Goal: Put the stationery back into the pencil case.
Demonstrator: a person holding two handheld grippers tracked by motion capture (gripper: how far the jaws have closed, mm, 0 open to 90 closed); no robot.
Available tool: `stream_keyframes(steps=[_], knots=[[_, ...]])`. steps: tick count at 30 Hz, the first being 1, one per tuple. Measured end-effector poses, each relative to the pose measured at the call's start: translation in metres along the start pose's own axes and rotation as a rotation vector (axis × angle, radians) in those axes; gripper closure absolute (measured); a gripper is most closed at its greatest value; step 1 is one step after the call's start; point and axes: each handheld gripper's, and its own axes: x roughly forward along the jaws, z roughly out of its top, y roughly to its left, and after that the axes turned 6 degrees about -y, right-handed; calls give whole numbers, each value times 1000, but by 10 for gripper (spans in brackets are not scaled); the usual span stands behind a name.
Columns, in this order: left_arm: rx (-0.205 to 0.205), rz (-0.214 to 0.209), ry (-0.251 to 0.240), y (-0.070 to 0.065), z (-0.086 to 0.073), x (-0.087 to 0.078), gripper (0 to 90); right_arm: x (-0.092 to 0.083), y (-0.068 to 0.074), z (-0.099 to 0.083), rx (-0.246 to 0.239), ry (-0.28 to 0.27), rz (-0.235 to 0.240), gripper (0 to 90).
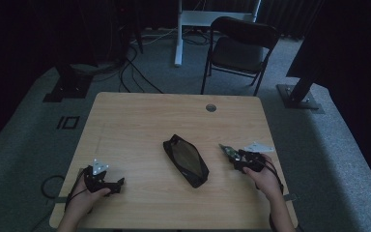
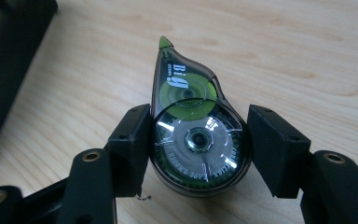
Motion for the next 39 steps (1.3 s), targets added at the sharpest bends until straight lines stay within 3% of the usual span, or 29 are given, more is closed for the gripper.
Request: stream_keyframes(steps=[12, 28, 39], knots=[[0, 0, 0, 0, 0, 0, 2, -17, 18, 27, 36, -54, -55, 413], [1, 0, 0, 0, 0, 0, 2, -26, 54, 60, 30, -127, -22, 413], [0, 0, -1, 0, 0, 0, 2, -25, 76, 66, 40, -120, -20, 413]])
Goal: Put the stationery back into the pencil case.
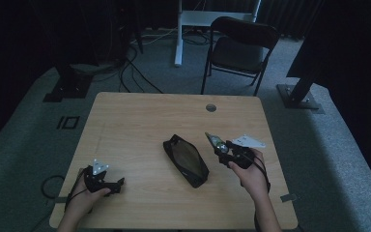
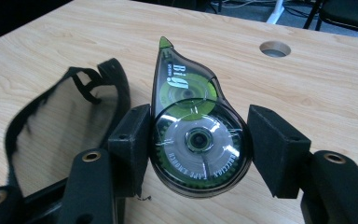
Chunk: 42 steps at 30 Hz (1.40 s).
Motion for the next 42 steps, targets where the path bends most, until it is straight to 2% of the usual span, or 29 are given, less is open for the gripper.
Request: stream_keyframes(steps=[9, 18, 24, 35, 37, 42], knots=[[-1, 0, -1, 0, 0, 0, 2, 1, 21, 7, -1, -10, 22, 413], [-2, 0, -2, 0, 0, 0, 2, 15, 47, 12, 8, -6, 57, 413], [0, 1, -2, 0, 0, 0, 2, 25, 64, 15, 14, -7, 34, 413], [-1, 1, -3, 0, 0, 0, 2, 42, 87, 7, 61, 8, 25, 413], [-1, 1, -3, 0, 0, 0, 2, 44, 90, 6, 56, 9, 17, 412], [0, 0, -1, 0, 0, 0, 2, 49, 94, 1, 96, 16, 42, 412]])
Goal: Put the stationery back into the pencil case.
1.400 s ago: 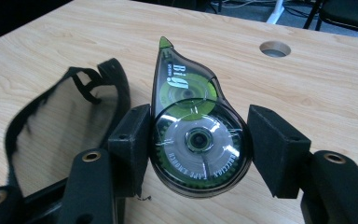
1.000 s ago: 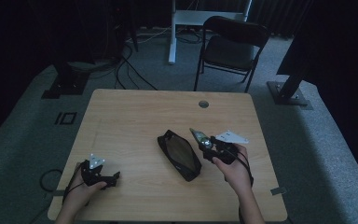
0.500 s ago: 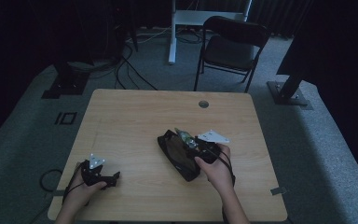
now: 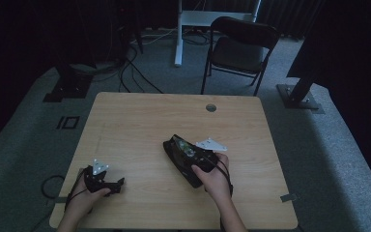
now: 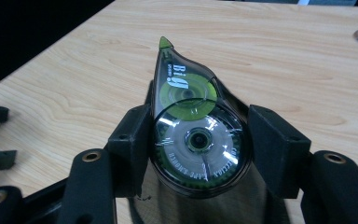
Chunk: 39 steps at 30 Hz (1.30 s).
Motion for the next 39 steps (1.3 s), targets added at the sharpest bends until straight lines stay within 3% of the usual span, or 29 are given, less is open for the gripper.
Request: stream_keyframes(steps=[10, 24, 31, 35, 39], knots=[[1, 0, 1, 0, 0, 0, 2, 11, 2, -10, 60, 21, -21, 412], [2, 0, 2, 0, 0, 0, 2, 23, 0, -15, 100, 82, -54, 412], [0, 0, 1, 0, 0, 0, 2, 25, 1, -15, 180, 125, -59, 412], [0, 0, 0, 0, 0, 0, 2, 26, 2, -15, 198, 128, -102, 412], [0, 0, 0, 0, 0, 0, 2, 27, 5, -17, 226, 129, -110, 411]])
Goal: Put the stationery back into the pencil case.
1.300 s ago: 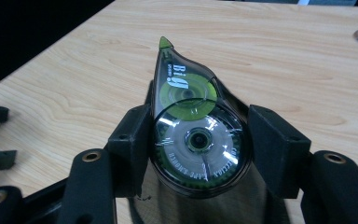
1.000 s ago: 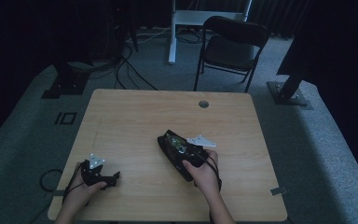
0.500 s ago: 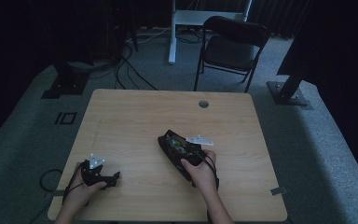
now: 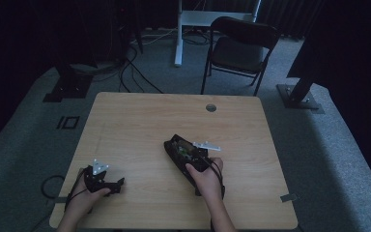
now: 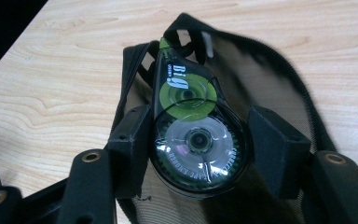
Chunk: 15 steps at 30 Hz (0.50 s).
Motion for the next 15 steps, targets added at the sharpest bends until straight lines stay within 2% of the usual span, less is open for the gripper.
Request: stream_keyframes(steps=[9, 15], knots=[[0, 0, 0, 0, 0, 0, 2, 9, 0, -2, 70, 23, -37, 411], [0, 0, 0, 0, 0, 0, 2, 11, 0, 0, 106, 49, -33, 408]])
